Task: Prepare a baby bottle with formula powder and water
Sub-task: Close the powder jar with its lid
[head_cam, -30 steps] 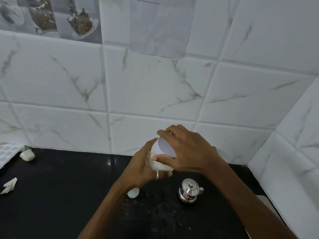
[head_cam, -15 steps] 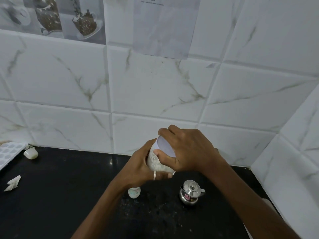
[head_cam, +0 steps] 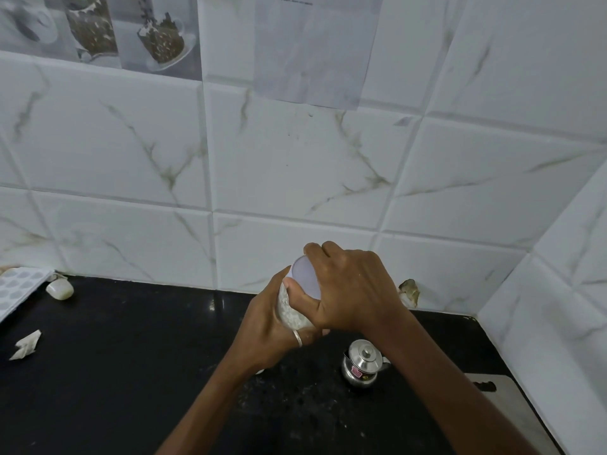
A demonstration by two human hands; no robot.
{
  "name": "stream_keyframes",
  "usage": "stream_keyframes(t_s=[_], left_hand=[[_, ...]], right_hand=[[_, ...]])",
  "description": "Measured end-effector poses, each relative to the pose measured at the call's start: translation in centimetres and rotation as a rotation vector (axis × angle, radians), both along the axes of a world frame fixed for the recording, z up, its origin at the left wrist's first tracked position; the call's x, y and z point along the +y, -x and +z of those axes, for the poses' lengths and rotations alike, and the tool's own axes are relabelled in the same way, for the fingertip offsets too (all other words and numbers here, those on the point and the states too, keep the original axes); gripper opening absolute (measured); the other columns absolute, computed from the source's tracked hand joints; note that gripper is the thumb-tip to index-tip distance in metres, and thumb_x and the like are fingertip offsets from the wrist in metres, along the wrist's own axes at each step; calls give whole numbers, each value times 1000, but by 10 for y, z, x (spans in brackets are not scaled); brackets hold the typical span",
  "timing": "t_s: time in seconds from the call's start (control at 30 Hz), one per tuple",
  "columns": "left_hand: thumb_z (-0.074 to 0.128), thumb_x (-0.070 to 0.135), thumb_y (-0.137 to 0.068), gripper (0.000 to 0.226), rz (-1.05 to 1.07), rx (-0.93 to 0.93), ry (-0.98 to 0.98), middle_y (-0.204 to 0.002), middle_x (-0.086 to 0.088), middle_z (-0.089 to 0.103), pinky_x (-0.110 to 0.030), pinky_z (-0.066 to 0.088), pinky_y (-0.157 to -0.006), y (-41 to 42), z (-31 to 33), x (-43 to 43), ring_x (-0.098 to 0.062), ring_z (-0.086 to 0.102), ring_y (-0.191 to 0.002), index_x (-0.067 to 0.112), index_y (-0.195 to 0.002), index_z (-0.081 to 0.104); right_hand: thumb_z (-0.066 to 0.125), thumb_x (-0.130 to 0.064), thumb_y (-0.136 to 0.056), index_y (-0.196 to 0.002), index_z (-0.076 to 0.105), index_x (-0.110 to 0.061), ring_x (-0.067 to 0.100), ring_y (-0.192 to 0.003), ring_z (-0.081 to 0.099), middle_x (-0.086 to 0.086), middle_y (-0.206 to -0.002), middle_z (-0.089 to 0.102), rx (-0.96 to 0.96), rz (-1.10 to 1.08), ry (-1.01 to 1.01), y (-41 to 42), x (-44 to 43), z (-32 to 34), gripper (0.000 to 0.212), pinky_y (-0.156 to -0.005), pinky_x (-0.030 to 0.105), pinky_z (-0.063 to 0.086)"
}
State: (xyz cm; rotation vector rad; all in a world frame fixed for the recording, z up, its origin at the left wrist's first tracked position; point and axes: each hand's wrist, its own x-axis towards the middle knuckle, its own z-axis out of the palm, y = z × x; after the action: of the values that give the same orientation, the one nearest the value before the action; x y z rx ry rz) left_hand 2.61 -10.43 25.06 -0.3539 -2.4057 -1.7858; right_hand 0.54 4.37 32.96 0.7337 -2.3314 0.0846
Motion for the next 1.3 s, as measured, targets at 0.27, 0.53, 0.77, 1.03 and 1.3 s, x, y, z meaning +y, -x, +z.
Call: stream_keyframes(t_s=[0.27, 0.53, 0.77, 1.03, 1.3], left_hand=[[93, 4, -69, 69, -2, -14, -88, -105, 21, 74, -12, 54, -77, 4, 0, 5, 0, 72, -99, 35, -118, 55], [95, 6, -64, 72, -1, 1, -180, -104, 24, 71, -13, 54, -76, 7, -8, 10, 2, 69, -101, 19, -122, 54], [89, 37, -60, 96, 48, -39, -236, -133, 14, 62, -27, 58, -91, 17, -36, 19, -4, 63, -121, 29, -144, 44], [85, 43, -64, 86, 62, -113, -138, -136, 10, 58, -36, 54, -104, 18, -86, 34, -7, 60, -125, 38, -138, 42], [79, -18, -74, 81, 57, -76, -76, -111, 48, 60, -3, 48, -82, 19, -113, 52, 19, 60, -107, 47, -115, 55]], right_hand=[[40, -69, -89, -102, 69, -16, 22, -54, 56, 0, -75, 62, -53, -68, 7, 4, 1, 0, 61, -48, 27, 44], [34, -93, -75, -149, 35, -33, 14, -125, 55, -9, -139, 57, -413, -149, 214, 0, 14, -3, 96, -94, 39, 49], [67, -80, -73, -146, 37, -37, 4, -123, 56, -18, -139, 56, -839, 10, 710, -5, 23, -66, 90, -101, 37, 53], [76, -70, -72, -144, 41, -35, 2, -120, 57, -17, -134, 58, -948, -36, 831, -1, 36, -124, 87, -99, 27, 53], [79, -62, -75, -142, 39, -38, -10, -114, 53, -21, -131, 55, -1051, -65, 886, 9, 48, -180, 82, -95, 22, 52]])
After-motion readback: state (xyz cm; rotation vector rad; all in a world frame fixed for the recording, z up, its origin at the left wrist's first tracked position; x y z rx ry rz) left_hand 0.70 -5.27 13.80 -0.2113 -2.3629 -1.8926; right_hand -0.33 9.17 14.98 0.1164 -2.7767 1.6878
